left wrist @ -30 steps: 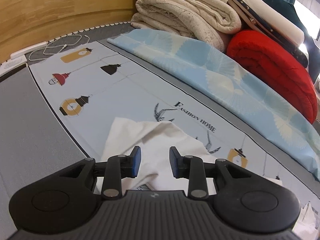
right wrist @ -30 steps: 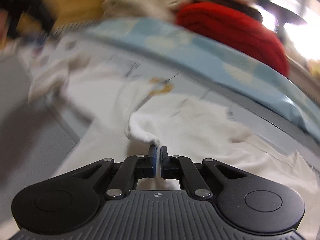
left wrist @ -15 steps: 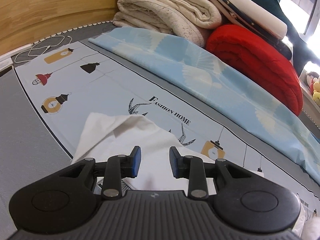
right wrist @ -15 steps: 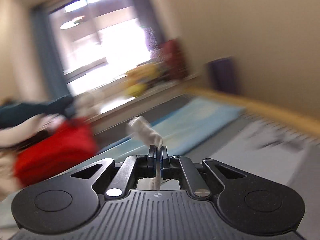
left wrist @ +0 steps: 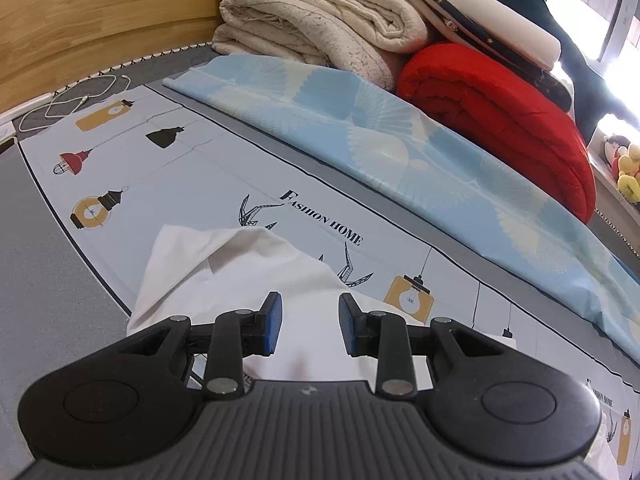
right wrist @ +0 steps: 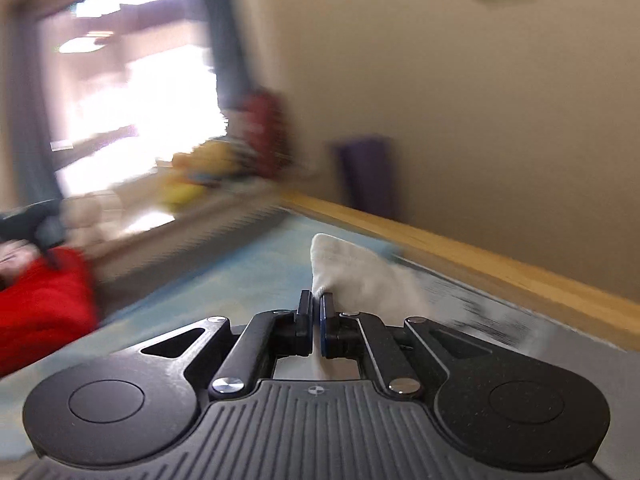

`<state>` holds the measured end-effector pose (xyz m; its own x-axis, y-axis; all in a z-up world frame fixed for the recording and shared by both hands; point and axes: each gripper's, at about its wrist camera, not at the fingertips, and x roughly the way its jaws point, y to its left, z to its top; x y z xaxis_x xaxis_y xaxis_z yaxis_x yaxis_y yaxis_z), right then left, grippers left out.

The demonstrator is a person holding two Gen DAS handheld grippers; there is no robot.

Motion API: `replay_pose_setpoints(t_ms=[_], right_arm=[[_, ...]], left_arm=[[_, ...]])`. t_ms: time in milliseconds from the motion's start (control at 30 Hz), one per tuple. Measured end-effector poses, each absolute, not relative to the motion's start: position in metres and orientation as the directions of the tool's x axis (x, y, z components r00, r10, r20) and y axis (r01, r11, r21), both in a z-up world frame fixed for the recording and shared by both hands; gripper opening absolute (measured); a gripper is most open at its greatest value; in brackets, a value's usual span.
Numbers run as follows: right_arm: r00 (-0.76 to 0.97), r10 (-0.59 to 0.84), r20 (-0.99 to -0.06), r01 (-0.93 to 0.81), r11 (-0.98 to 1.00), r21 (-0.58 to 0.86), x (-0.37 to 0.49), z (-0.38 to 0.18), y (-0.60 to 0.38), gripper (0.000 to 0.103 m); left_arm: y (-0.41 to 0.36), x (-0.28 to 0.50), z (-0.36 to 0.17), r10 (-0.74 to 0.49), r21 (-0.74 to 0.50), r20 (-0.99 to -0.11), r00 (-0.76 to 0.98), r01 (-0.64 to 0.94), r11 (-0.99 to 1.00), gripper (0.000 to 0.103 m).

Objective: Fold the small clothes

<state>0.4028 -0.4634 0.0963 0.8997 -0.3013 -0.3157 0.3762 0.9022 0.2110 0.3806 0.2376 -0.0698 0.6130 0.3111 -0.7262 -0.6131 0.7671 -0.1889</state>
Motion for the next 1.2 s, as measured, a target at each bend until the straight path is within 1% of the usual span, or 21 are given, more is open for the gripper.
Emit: replay_pose_setpoints(t_ms=[33,133,233,300,333,367,433,467,567,633,700,767,833,900,933,967,1033,1133,1167,1200], right_arm=[[0.935,-0.216,-0.28,0.281,0.935,0.218,0.399,0.097,-0.425,0.002],[0.972,0.061,-0.226,-0.006,0.971,0.24,0.385,0.092,-0.318,0.002],[0.906,0.361,-0.22,-0.292,0.911,0.292,0.367,0.067,-0.204,0.003],[0.819,0.507,-0.271,-0.411,0.846,0.341,0.359,0.044,-0.144,0.003],[0.753,0.566,-0.335,-0.45,0.815,0.365,0.356,0.024,-0.113,0.007],[0.7,0.588,-0.406,-0.455,0.805,0.38,0.355,0.007,-0.092,0.014],[0.57,0.587,-0.575,-0.403,0.81,0.427,0.351,-0.031,-0.064,0.015],[0.527,0.569,-0.632,-0.377,0.822,0.426,0.346,-0.044,-0.059,0.015],[0.527,0.486,-0.698,-0.306,0.874,0.378,0.326,-0.053,-0.07,0.016],[0.566,0.414,-0.713,-0.201,0.908,0.368,0.327,-0.05,-0.102,0.018],[0.612,0.348,-0.711,-0.055,0.915,0.4,0.333,-0.054,-0.14,0.02],[0.646,0.259,-0.719,0.113,0.898,0.425,0.339,-0.069,-0.18,0.021],[0.651,0.187,-0.736,0.257,0.858,0.445,0.349,-0.086,-0.212,0.023],[0.634,0.173,-0.754,0.359,0.797,0.485,0.357,-0.103,-0.236,0.023],[0.623,0.167,-0.764,0.409,0.763,0.5,0.357,-0.111,-0.248,0.026],[0.613,0.166,-0.772,0.451,0.73,0.514,0.361,-0.118,-0.254,0.03],[0.6,0.174,-0.78,0.522,0.654,0.548,0.364,-0.129,-0.266,0.031],[0.578,0.174,-0.797,0.596,0.577,0.558,0.359,-0.138,-0.281,0.031],[0.575,0.184,-0.797,0.616,0.543,0.57,0.359,-0.143,-0.283,0.031],[0.579,0.195,-0.792,0.627,0.515,0.585,0.36,-0.147,-0.285,0.03]], left_arm=[[0.238,0.381,-0.069,0.311,-0.189,-0.726,0.613,-0.613,0.768,0.034],[0.238,0.38,-0.069,0.301,-0.2,-0.729,0.615,-0.612,0.766,0.034],[0.237,0.381,-0.068,0.284,-0.21,-0.731,0.621,-0.6,0.772,0.034],[0.235,0.382,-0.068,0.264,-0.222,-0.732,0.627,-0.587,0.779,0.034],[0.234,0.383,-0.068,0.252,-0.228,-0.734,0.631,-0.578,0.784,0.034],[0.233,0.383,-0.069,0.233,-0.238,-0.737,0.635,-0.566,0.789,0.034],[0.23,0.385,-0.071,0.203,-0.252,-0.74,0.641,-0.544,0.801,0.034],[0.228,0.386,-0.072,0.18,-0.258,-0.742,0.646,-0.522,0.813,0.034],[0.22,0.391,-0.078,0.082,-0.306,-0.742,0.666,-0.445,0.842,0.033],[0.214,0.395,-0.087,-0.006,-0.356,-0.745,0.667,-0.391,0.849,0.032],[0.205,0.399,-0.099,-0.08,-0.393,-0.759,0.646,-0.356,0.848,0.032],[0.197,0.403,-0.112,-0.113,-0.395,-0.782,0.613,-0.347,0.851,0.032],[0.19,0.408,-0.125,-0.103,-0.363,-0.819,0.565,-0.369,0.856,0.032],[0.187,0.412,-0.137,-0.091,-0.336,-0.846,0.525,-0.394,0.855,0.032],[0.186,0.414,-0.143,-0.089,-0.328,-0.857,0.508,-0.402,0.855,0.032],[0.185,0.415,-0.149,-0.084,-0.312,-0.868,0.489,-0.407,0.858,0.032],[0.182,0.415,-0.158,-0.069,-0.278,-0.885,0.46,-0.404,0.872,0.032],[0.176,0.416,-0.169,-0.047,-0.232,-0.899,0.436,-0.382,0.895,0.032],[0.174,0.414,-0.17,-0.037,-0.218,-0.899,0.437,-0.372,0.902,0.028],[0.172,0.413,-0.17,-0.024,-0.201,-0.898,0.439,-0.362,0.91,0.014]])
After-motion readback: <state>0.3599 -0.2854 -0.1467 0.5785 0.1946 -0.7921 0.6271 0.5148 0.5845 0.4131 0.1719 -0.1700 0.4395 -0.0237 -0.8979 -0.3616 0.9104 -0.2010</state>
